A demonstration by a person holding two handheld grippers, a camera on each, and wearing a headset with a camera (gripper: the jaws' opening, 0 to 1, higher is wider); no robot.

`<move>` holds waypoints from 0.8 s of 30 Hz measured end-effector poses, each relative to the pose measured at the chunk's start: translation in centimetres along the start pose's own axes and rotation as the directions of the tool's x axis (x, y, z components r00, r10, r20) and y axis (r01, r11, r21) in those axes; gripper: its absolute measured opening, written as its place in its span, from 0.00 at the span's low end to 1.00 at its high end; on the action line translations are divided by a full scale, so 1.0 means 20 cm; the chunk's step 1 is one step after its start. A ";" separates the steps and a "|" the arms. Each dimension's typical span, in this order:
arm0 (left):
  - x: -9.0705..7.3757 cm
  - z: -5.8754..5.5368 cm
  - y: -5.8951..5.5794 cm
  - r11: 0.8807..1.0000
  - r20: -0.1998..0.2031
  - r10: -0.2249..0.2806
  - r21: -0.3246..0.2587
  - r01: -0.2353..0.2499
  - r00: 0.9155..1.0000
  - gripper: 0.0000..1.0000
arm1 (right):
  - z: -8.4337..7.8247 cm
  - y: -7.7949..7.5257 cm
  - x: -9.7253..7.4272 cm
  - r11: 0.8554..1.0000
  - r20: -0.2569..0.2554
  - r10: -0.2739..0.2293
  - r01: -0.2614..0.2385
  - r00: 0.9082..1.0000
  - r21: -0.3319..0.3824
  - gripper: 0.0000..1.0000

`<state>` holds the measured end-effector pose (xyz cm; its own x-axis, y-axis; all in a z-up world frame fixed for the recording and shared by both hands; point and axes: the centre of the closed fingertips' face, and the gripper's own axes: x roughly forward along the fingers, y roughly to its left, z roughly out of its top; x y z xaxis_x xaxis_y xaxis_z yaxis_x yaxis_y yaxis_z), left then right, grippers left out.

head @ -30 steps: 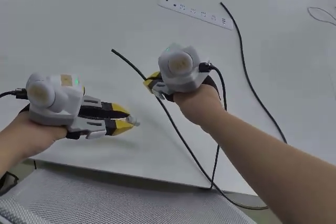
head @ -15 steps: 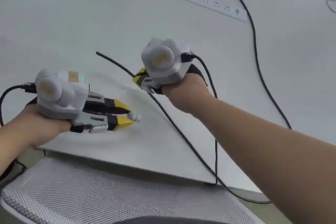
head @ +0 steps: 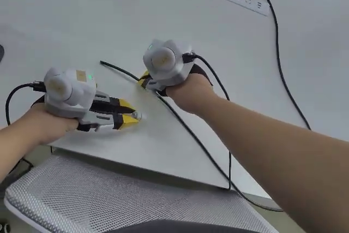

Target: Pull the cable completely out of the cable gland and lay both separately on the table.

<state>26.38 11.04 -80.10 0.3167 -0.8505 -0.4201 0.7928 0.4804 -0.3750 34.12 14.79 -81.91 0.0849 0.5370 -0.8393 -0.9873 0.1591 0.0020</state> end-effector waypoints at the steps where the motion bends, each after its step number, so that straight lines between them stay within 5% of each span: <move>1: 0.00 0.00 0.00 1.000 -0.002 0.001 0.000 -0.001 1.000 0.15 | 0.00 0.00 0.00 1.000 -0.003 0.002 -0.002 1.000 0.002 0.00; 24: 0.00 -0.04 0.02 0.999 -0.032 0.040 -0.006 -0.040 0.999 0.16 | -0.01 0.01 0.00 1.000 -0.012 -0.012 0.012 1.000 -0.018 0.00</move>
<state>26.25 11.41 -80.79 0.3313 -0.8233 -0.4609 0.7765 0.5154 -0.3626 33.92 14.71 -81.98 0.0953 0.5253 -0.8456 -0.9885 0.1503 -0.0181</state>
